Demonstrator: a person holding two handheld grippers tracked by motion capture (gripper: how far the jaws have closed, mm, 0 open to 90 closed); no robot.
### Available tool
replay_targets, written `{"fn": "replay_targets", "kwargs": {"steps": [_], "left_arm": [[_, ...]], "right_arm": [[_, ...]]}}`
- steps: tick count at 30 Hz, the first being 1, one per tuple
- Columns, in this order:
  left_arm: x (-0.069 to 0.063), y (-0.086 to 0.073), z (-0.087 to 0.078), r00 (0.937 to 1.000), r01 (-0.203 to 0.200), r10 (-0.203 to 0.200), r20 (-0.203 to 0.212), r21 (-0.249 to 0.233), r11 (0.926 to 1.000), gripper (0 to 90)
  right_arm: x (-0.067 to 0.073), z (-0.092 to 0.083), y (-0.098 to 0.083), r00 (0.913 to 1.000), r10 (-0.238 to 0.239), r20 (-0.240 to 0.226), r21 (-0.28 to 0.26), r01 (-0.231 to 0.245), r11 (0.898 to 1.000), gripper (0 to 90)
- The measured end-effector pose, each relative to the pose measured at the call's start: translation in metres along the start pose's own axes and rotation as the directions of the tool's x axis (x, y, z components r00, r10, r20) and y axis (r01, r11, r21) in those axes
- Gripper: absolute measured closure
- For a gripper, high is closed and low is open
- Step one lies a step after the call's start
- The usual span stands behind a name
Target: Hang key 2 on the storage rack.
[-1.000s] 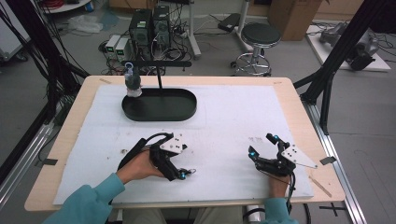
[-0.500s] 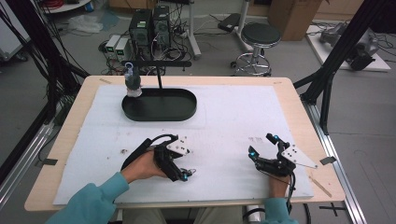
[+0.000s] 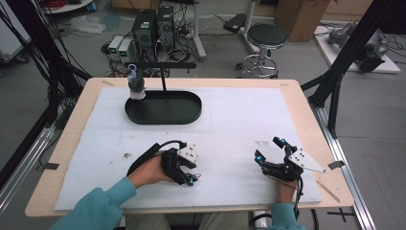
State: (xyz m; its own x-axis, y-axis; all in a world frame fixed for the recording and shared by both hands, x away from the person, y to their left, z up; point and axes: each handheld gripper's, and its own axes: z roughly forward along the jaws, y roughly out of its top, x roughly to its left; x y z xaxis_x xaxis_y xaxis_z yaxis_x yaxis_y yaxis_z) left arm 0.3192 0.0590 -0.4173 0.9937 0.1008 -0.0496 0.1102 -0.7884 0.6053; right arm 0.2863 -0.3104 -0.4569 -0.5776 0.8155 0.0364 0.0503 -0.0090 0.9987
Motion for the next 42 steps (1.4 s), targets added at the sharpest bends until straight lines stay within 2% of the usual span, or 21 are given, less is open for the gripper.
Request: {"fn": "replay_targets", "kwargs": {"steps": [7,13,22,42], "left_arm": [[-0.0018,0.0022,0.0030,0.9999,-0.017,0.017,0.000,0.022,0.9996,62.4],[-0.0021,0.0039,0.0023,0.9999,-0.016,0.017,-0.003,0.030,0.9994,71.2],[-0.0028,0.0039,0.0025,0.9993,-0.034,0.035,-0.016,0.046,0.9984,77.9],[-0.0030,0.0055,0.0010,0.9992,-0.034,0.034,-0.021,0.033,0.9989,85.6]], "right_arm": [[0.0001,0.0000,0.0000,1.0000,0.002,-0.001,0.000,-0.002,1.000,10.7],[0.0000,0.0000,0.0000,1.0000,0.000,-0.001,0.000,0.000,1.000,10.7],[0.0001,-0.0001,0.0000,1.0000,0.001,-0.001,0.001,-0.001,1.000,10.7],[0.0001,-0.0002,0.0000,1.0000,0.004,-0.001,0.003,-0.004,1.000,10.7]]}}
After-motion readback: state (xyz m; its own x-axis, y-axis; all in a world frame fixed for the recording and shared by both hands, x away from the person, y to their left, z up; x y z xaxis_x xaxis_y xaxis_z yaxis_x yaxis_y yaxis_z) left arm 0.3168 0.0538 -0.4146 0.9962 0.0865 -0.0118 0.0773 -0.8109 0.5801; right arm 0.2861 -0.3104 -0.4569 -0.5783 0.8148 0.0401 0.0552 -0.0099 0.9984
